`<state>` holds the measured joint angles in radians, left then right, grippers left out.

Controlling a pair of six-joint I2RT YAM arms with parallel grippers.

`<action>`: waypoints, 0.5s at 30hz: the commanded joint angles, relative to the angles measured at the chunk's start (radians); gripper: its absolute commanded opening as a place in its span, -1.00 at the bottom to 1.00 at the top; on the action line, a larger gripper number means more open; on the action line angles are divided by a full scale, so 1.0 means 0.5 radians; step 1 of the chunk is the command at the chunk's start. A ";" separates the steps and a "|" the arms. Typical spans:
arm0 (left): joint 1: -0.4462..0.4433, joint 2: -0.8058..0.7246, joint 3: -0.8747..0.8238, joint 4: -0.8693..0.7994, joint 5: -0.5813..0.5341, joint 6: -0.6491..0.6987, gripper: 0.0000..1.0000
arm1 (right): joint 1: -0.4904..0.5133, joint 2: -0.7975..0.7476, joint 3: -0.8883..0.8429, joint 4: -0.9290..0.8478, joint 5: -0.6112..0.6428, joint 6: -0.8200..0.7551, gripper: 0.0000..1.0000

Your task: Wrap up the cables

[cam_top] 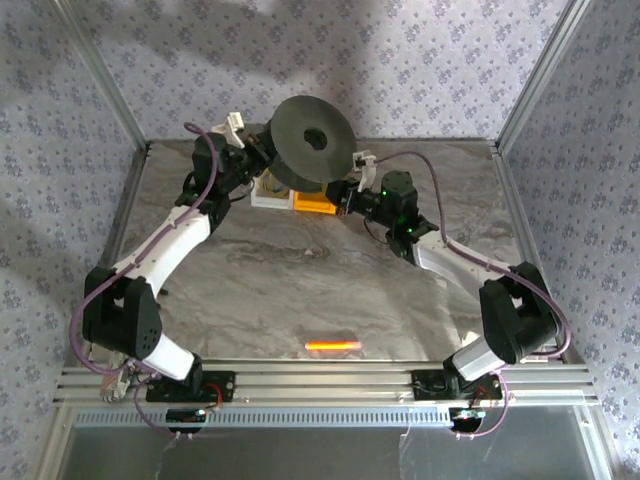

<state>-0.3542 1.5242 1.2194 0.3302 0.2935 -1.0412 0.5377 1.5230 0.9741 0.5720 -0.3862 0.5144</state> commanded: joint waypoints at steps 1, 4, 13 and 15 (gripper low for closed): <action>-0.052 -0.094 0.012 0.341 -0.689 -0.051 -1.00 | 0.220 0.046 0.098 0.115 -0.163 -0.038 -1.00; -0.128 -0.108 -0.020 0.294 -0.847 -0.041 -1.00 | 0.269 0.111 0.125 0.277 -0.106 0.014 -1.00; -0.224 -0.067 -0.114 0.354 -0.959 -0.138 -1.00 | 0.441 0.306 0.211 0.905 0.061 0.007 -1.00; -0.233 -0.052 -0.114 0.358 -0.953 -0.147 -1.00 | 0.482 0.327 0.270 0.900 0.114 -0.054 -1.00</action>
<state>-0.4519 1.4799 1.1477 0.3370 -0.0956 -1.0599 0.6472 1.6962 1.0302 0.8265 -0.1566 0.5308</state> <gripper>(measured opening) 0.097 0.051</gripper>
